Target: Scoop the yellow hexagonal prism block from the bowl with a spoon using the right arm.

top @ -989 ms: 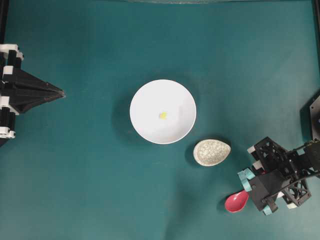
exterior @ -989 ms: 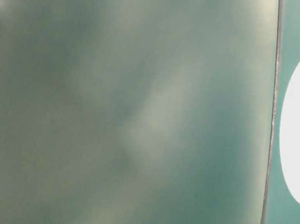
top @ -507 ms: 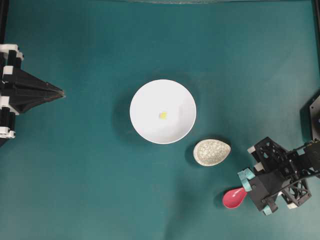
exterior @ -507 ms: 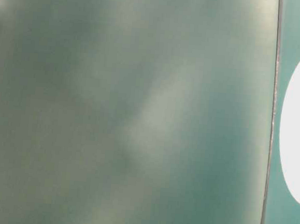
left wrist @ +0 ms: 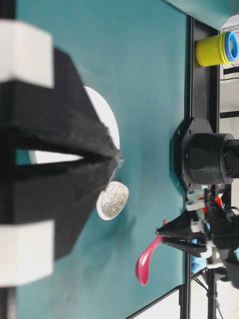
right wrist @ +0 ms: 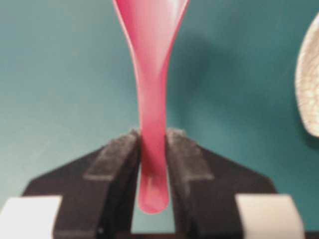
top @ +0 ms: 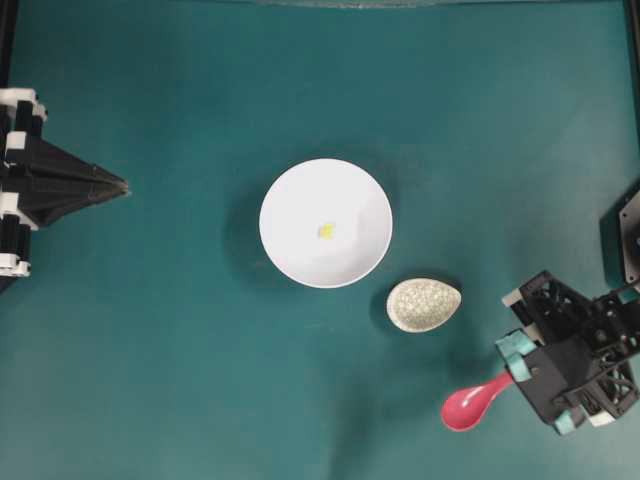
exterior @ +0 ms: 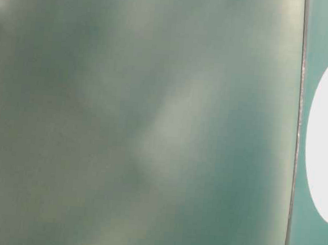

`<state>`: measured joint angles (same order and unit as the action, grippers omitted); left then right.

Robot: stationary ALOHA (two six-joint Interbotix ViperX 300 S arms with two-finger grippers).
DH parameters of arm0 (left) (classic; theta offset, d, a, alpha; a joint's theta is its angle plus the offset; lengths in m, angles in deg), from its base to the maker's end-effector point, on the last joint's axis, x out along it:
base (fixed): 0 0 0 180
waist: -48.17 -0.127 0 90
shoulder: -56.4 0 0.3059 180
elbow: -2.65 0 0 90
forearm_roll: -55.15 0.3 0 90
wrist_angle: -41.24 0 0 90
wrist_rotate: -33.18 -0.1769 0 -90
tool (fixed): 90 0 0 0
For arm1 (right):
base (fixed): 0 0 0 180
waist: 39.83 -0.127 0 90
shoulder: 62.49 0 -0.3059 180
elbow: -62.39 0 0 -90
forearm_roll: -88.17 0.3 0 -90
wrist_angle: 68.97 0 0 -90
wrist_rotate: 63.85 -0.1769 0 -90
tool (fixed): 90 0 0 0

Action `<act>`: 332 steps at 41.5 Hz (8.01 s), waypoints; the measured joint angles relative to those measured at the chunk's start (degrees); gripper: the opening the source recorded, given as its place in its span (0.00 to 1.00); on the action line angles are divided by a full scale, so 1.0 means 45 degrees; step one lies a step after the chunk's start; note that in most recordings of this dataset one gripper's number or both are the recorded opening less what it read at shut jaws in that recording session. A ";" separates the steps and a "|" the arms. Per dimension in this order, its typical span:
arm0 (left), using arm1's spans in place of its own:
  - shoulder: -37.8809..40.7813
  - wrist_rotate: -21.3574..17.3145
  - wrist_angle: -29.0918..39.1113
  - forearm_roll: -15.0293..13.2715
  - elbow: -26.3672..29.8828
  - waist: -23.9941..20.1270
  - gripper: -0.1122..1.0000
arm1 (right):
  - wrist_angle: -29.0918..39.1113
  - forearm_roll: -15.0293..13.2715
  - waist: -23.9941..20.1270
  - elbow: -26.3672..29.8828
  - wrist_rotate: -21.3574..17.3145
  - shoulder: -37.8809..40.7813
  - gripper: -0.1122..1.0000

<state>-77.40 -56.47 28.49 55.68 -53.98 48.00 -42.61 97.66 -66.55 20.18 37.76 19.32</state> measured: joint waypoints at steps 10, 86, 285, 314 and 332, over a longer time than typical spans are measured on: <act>0.0000 0.0000 0.0039 0.0020 -0.0020 0.0020 0.10 | 0.0020 0.0020 0.0684 0.0000 -0.1113 -0.0488 0.32; 0.0000 0.0000 0.0039 0.0000 0.0000 0.0000 0.10 | 0.2910 -0.1191 0.3125 0.1621 -0.5391 0.2227 0.32; 0.0020 0.0195 0.0137 0.0000 0.0000 0.0000 0.10 | -0.7402 -0.1445 0.4434 -0.2734 -0.3008 -0.2734 0.10; 0.0020 0.0176 0.0156 0.0000 0.0000 0.0000 0.10 | -0.3379 -0.1426 0.4434 -0.1973 -0.3086 -0.3066 0.31; 0.0020 0.0176 0.0137 0.0000 0.0000 0.0000 0.10 | -0.0234 -0.1309 0.4434 -0.1641 -0.3105 -0.2441 0.60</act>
<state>-77.31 -55.68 29.11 55.68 -53.98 48.00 -43.66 91.77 -46.60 12.80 23.78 8.33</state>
